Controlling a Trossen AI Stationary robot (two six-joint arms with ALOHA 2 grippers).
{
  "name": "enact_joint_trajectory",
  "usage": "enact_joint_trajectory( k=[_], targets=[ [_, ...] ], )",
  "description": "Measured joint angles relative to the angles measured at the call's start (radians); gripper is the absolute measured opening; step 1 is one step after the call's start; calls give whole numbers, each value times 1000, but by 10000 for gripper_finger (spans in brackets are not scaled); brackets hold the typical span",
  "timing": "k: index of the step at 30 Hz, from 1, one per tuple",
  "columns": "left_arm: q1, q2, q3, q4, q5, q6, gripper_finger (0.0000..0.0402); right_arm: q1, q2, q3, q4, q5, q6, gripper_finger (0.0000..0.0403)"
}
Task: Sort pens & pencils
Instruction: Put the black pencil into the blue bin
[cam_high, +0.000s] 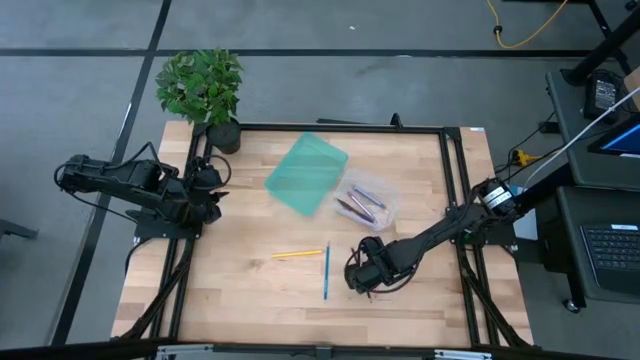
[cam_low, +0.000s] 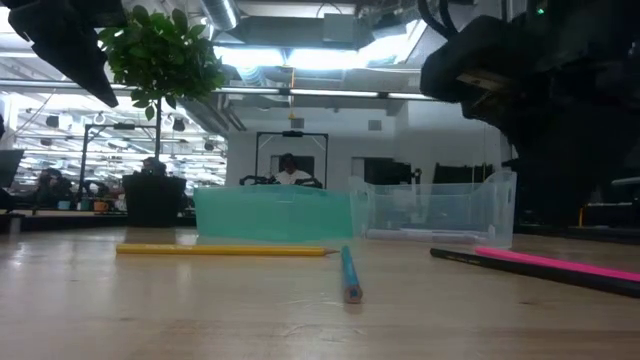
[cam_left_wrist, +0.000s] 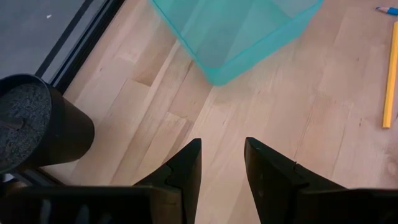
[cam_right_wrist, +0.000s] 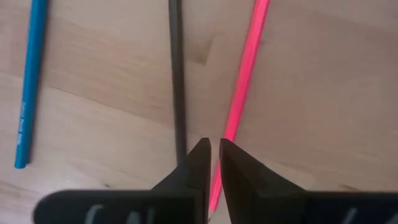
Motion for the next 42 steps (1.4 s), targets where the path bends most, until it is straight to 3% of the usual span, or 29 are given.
enact_joint_trajectory(
  k=[8,20,42],
  targets=[
    [0,0,0,0,-14,-1,115,8,-5,-106,143,-86,53,37],
    [0,0,0,0,-15,-3,115,16,1,-37,123,-2,37,37],
    [0,0,0,0,-15,1,115,19,1,-27,131,-48,93,37]
  ],
)
